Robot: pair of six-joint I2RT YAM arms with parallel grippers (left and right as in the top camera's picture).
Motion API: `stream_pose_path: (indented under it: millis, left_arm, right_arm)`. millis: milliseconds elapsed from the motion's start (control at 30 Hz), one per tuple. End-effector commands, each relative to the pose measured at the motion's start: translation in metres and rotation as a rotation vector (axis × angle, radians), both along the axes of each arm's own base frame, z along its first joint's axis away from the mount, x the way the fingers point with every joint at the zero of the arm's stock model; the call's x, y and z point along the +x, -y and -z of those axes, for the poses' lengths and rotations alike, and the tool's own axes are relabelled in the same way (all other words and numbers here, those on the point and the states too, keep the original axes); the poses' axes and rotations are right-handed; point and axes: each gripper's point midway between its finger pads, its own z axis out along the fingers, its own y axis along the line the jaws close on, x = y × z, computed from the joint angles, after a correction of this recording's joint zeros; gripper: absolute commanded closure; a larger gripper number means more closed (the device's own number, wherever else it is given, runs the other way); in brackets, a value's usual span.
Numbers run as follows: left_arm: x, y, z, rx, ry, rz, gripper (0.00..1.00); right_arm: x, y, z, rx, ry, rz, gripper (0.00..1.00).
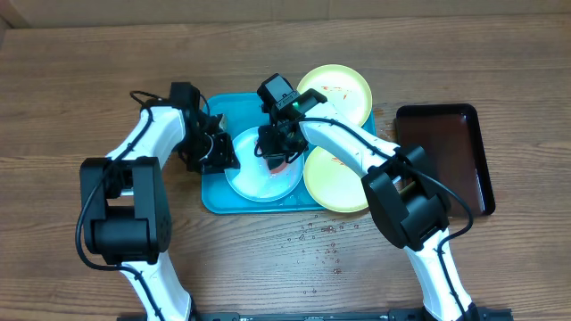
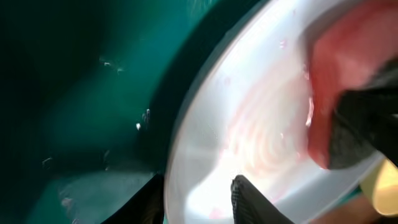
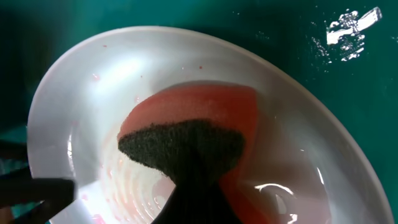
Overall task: Clean dirty plates on tray and stack at the side
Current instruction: 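Scrub the white plate with the sponge while the left gripper holds it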
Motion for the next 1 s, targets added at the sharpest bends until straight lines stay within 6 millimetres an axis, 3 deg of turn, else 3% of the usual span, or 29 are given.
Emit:
stream_pose_path:
  millis: [0,167,267,400,567,633,767,867,967]
  left_arm:
    - [0.034,-0.009,-0.033,-0.017,0.083,-0.021,0.62]
    - [0.045,-0.02,-0.078,0.041,0.099,-0.001,0.62]
    - [0.035,-0.018,-0.086,0.048,0.065,0.008,0.62]
    - [0.015,-0.019,-0.077,0.131,-0.023,0.009,0.62]
    - [-0.005,-0.011,-0.051,0.152,-0.098,-0.004,0.62]
    - [-0.012,-0.01,-0.042,0.153,-0.103,-0.001,0.65]
    - [-0.025,-0.013,-0.036,0.175,-0.075,-0.045,0.6]
    - [-0.025,-0.016,-0.034,0.188,-0.004,-0.1,0.51]
    - [-0.021,-0.014,-0.027,0.176,0.052,-0.143,0.5]
  right_arm:
    - [-0.001,0.001,0.009,-0.002,-0.011,0.011,0.96]
    - [0.006,-0.003,0.007,0.016,0.007,0.04,0.96]
    - [0.008,-0.002,0.007,0.013,0.014,0.059,0.96]
    - [0.01,-0.002,0.007,0.011,0.023,0.061,0.96]
    - [0.011,-0.002,0.007,0.012,0.025,0.061,0.96]
    - [0.011,-0.002,0.007,0.012,0.024,0.061,0.96]
    - [0.011,-0.002,0.007,0.011,0.024,0.061,0.96]
    - [0.011,-0.002,0.007,0.011,0.024,0.061,0.96]
    - [0.011,-0.002,0.007,0.012,0.024,0.061,0.96]
